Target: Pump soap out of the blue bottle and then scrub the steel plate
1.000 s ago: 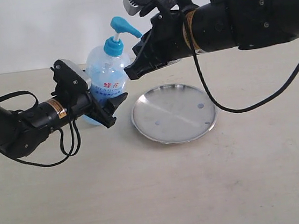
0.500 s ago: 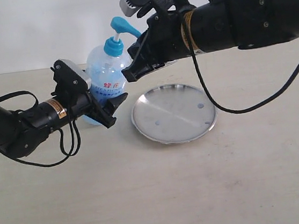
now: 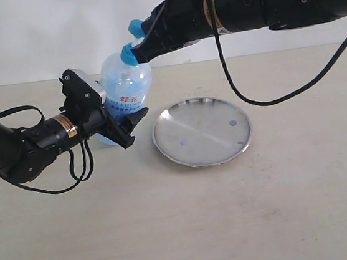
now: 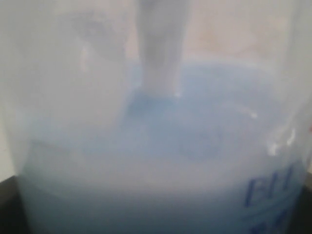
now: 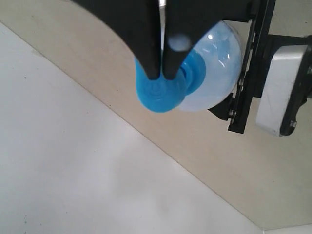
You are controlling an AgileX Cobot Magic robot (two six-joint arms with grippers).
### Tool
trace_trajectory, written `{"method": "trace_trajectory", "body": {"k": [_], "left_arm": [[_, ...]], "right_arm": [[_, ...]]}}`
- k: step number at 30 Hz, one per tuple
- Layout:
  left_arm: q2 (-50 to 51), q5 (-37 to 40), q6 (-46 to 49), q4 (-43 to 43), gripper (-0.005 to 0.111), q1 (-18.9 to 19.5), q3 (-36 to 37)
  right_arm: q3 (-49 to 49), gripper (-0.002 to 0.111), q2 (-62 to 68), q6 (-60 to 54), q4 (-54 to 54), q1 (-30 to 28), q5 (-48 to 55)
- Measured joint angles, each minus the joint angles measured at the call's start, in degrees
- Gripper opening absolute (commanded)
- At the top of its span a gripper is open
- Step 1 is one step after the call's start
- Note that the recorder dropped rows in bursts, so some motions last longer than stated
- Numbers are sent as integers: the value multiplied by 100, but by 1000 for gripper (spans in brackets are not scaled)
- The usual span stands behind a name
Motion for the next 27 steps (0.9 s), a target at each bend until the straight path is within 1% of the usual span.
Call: {"method": "trace_trajectory", "body": {"k": [12,16,21,27], "left_arm": [[0,0,0,0,4,0,0],[0,0,0,0,4,0,0],[0,0,0,0,4,0,0],[0,0,0,0,4,0,0]], "right_arm": [[0,0,9,77,-41,0,331],[-29,0,20,34,-65,0,286],[-254,0,43,-206,-65,0,-76],[-303,0,68,-257,-65,0,66]]}}
